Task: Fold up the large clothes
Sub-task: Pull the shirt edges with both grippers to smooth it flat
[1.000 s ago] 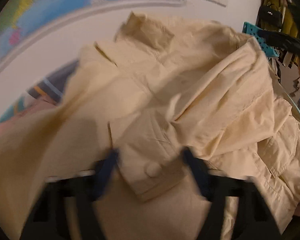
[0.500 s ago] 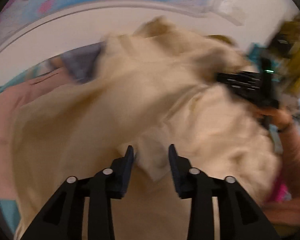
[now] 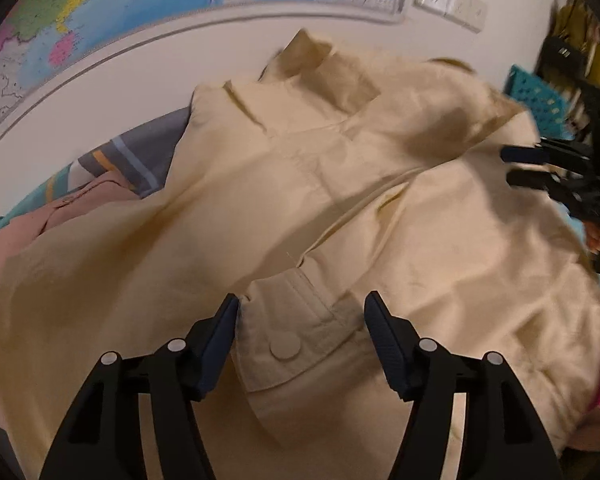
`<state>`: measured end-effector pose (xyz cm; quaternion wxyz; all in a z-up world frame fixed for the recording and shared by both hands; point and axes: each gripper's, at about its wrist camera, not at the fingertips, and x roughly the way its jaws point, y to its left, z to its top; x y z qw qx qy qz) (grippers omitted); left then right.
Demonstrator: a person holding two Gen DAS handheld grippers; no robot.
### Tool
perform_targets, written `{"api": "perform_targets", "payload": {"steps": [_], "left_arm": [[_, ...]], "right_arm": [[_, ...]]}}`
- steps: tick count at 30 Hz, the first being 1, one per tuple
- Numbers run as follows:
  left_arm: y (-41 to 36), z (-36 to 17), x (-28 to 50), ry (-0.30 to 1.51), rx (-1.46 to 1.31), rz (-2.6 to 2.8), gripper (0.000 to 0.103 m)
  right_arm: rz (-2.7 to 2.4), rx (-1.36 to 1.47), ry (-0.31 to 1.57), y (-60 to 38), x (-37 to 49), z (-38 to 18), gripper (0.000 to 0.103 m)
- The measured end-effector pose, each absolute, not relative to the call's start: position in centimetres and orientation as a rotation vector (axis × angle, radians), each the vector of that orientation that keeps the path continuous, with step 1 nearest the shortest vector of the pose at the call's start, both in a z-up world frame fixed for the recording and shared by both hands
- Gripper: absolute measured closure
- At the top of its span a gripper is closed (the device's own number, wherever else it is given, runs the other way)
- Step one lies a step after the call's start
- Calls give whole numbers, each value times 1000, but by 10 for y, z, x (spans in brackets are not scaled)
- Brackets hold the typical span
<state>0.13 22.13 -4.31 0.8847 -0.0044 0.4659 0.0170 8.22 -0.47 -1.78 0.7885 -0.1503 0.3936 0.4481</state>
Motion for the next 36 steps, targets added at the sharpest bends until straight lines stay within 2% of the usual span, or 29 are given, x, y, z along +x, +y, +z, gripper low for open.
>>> {"api": "perform_targets", "payload": {"steps": [5, 13, 17, 22, 28, 33, 34, 35, 36], "left_arm": [[229, -57, 12, 999, 8, 110, 40], [233, -11, -73, 808, 59, 162, 39], [249, 5, -124, 772, 73, 287, 35], [289, 2, -164, 820, 79, 462, 35], [339, -11, -192, 940, 63, 495, 35], [345, -25, -198, 1012, 141, 417, 37], [345, -29, -198, 1025, 145, 388, 47], [347, -32, -197, 1037, 136, 358, 69], [348, -35, -197, 1045, 125, 345, 82]], "right_arm": [[895, -430, 937, 28, 89, -59, 66], [979, -380, 846, 30, 61, -17, 63], [1082, -410, 851, 53, 41, -18, 55], [1071, -434, 957, 68, 44, -45, 55], [1116, -378, 935, 57, 29, -26, 52], [1149, -392, 922, 56, 2, -15, 48], [1156, -402, 918, 58, -3, -15, 47], [1164, -406, 917, 62, -7, -15, 47], [1173, -408, 917, 63, -10, -15, 47]]}}
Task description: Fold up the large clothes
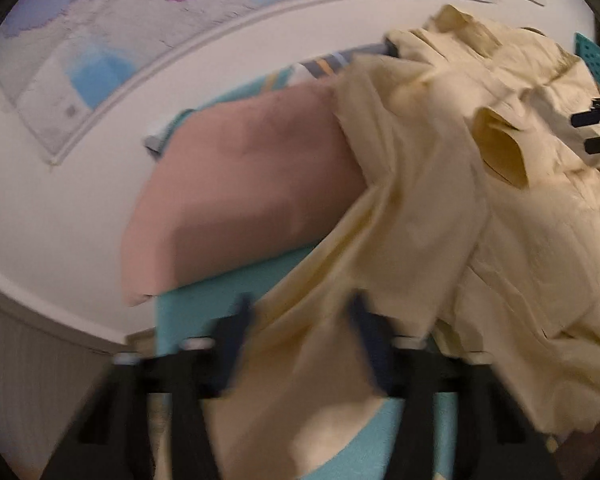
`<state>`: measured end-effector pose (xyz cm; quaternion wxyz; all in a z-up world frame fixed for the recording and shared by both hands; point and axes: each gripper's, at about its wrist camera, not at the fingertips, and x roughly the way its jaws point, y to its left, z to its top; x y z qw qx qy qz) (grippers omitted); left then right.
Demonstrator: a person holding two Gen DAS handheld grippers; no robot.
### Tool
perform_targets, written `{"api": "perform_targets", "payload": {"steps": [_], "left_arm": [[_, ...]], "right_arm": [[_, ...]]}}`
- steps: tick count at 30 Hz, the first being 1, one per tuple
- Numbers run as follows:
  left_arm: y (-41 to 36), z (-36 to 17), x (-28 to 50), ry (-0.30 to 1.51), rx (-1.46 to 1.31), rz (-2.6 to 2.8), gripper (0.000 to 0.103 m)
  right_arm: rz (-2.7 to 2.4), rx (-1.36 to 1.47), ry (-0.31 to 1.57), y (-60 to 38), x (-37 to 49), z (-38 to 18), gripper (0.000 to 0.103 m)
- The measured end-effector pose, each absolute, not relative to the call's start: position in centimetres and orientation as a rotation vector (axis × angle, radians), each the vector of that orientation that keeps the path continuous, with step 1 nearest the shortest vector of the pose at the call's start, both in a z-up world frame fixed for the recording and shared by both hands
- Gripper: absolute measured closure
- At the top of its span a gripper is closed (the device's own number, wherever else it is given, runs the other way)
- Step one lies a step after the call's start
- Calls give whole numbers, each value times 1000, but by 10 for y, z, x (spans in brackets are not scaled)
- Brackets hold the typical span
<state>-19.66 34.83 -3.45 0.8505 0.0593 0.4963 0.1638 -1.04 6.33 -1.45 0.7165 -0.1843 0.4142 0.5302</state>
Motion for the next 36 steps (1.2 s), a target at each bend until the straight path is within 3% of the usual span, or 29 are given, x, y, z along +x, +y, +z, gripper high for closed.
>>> {"api": "perform_targets", "payload": {"steps": [1, 11, 15, 18, 19, 20, 21, 23, 28, 30, 31, 33, 36], "left_arm": [[351, -35, -196, 1051, 113, 344, 100], [327, 80, -204, 789, 75, 341, 102], [305, 88, -189, 792, 67, 279, 100], [303, 76, -185, 800, 63, 254, 86], [303, 71, -188, 803, 50, 248, 72], [306, 66, -196, 794, 38, 254, 64], [307, 63, -202, 787, 42, 278, 63], [312, 54, -217, 786, 39, 319, 48], [314, 7, -241, 884, 126, 383, 39], [324, -14, -234, 968, 101, 400, 65], [327, -19, -231, 995, 87, 401, 99], [325, -15, -227, 1003, 56, 371, 101], [298, 32, -229, 910, 23, 234, 101]], "right_arm": [[1182, -410, 915, 67, -14, -14, 47], [1248, -320, 864, 81, -28, 8, 47], [1296, -292, 850, 89, -40, 14, 47], [1323, -288, 854, 96, -51, 12, 47], [1342, -288, 860, 97, -55, 11, 47], [1353, -291, 864, 99, -60, 9, 46], [1360, -298, 864, 100, -64, 9, 46], [1372, -306, 868, 102, -68, 7, 45], [1389, -313, 871, 103, -71, 5, 44], [1390, -310, 870, 103, -71, 5, 43], [1389, -307, 869, 102, -71, 5, 43], [1391, -293, 865, 97, -72, 7, 43], [1392, -264, 853, 85, -69, 13, 43]]}}
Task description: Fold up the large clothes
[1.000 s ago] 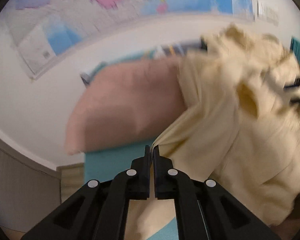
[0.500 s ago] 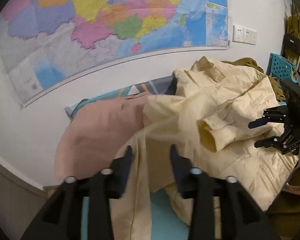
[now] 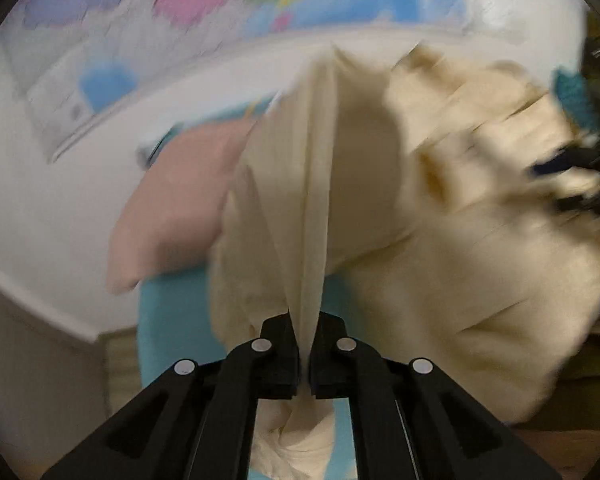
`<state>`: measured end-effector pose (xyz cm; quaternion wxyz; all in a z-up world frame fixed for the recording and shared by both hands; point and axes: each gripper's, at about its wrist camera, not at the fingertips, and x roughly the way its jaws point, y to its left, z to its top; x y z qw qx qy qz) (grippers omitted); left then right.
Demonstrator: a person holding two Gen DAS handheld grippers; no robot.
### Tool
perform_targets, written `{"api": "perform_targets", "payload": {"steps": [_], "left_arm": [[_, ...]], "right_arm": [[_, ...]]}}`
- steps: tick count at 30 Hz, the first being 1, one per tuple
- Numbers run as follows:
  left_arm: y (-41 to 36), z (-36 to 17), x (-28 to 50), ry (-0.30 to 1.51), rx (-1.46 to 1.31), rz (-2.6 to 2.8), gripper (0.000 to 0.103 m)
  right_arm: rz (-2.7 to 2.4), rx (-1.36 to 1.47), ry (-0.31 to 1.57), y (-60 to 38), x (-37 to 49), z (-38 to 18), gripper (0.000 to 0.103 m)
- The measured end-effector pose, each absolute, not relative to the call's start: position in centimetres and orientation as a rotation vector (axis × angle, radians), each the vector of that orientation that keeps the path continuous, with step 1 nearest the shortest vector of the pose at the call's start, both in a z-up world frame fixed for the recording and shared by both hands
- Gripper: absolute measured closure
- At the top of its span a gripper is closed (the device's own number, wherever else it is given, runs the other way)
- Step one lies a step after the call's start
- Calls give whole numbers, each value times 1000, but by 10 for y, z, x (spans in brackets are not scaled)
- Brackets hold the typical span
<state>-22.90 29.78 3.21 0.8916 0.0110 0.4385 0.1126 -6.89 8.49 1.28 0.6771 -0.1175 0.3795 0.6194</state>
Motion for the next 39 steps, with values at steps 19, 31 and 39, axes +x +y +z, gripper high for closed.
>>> {"api": "perform_targets", "payload": {"steps": [19, 31, 39], "left_arm": [[169, 52, -99, 810, -219, -176, 58], [228, 32, -123, 743, -213, 67, 58], [274, 16, -141, 747, -248, 210, 51]], "right_arm": [[1420, 59, 896, -13, -52, 11, 20], [1300, -57, 1011, 5, -72, -27, 28], [1220, -91, 860, -41, -13, 42, 90]]}}
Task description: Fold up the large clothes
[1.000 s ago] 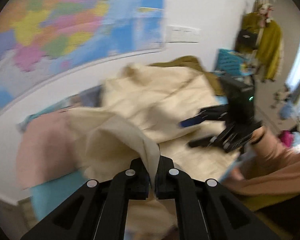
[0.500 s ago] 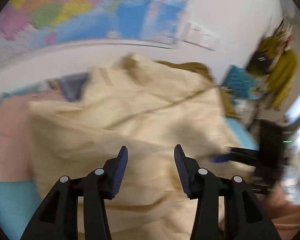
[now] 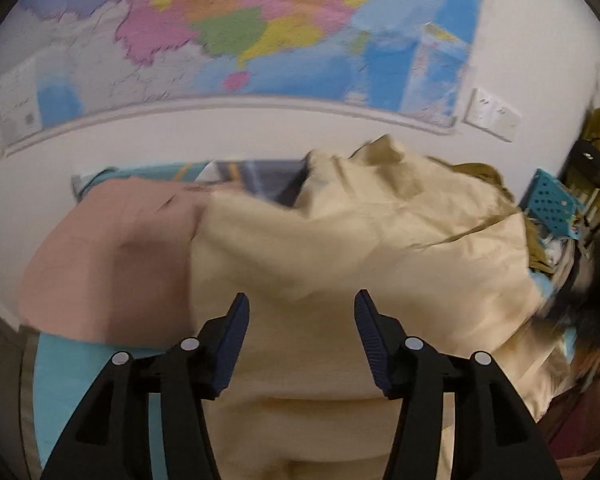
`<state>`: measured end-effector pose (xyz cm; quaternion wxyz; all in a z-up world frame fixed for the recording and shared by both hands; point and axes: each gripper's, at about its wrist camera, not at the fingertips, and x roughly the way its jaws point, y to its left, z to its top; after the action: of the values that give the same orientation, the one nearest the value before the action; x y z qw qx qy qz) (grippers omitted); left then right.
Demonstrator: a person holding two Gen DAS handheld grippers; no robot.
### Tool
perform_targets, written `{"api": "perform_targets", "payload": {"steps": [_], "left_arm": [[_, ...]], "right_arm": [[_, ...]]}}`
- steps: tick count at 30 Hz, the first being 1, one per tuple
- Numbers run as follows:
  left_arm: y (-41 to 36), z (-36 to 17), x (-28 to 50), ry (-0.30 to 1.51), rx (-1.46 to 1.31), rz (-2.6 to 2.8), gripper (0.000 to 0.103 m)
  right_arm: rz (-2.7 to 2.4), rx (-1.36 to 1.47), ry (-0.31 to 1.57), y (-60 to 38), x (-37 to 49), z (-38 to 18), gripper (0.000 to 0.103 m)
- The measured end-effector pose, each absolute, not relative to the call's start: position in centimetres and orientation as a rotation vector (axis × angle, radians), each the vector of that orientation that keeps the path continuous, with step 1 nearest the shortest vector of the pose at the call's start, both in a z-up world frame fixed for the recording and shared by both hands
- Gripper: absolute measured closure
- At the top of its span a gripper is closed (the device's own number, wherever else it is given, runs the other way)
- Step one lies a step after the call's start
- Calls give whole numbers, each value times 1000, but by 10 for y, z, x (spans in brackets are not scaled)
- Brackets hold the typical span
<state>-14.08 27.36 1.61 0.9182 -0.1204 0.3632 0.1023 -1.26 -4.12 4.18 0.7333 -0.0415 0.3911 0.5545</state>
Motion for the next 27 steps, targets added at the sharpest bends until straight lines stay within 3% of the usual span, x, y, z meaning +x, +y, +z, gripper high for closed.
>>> {"api": "perform_targets", "payload": {"steps": [4, 10, 12, 13, 15, 17, 18, 27], "left_arm": [[278, -13, -134, 800, -263, 218, 51], [282, -50, -123, 871, -289, 238, 44], [282, -58, -124, 896, -287, 233, 44], [281, -63, -125, 906, -282, 220, 43], [277, -69, -127, 909, -268, 193, 44], [274, -69, -129, 891, -273, 147, 46], [272, -70, -129, 886, -275, 130, 46], [259, -75, -126, 873, -229, 75, 46]], "right_arm": [[1003, -202, 922, -65, 41, 41, 88], [899, -345, 1078, -40, 64, -12, 63], [953, -288, 1013, -42, 65, 11, 45], [977, -247, 978, -49, 68, 21, 26], [1037, -162, 902, -50, 73, 46, 26], [1113, -74, 902, -32, 81, 61, 41], [1165, -23, 926, -14, 86, 61, 43], [1318, 99, 1277, 164, 126, -16, 48]]}}
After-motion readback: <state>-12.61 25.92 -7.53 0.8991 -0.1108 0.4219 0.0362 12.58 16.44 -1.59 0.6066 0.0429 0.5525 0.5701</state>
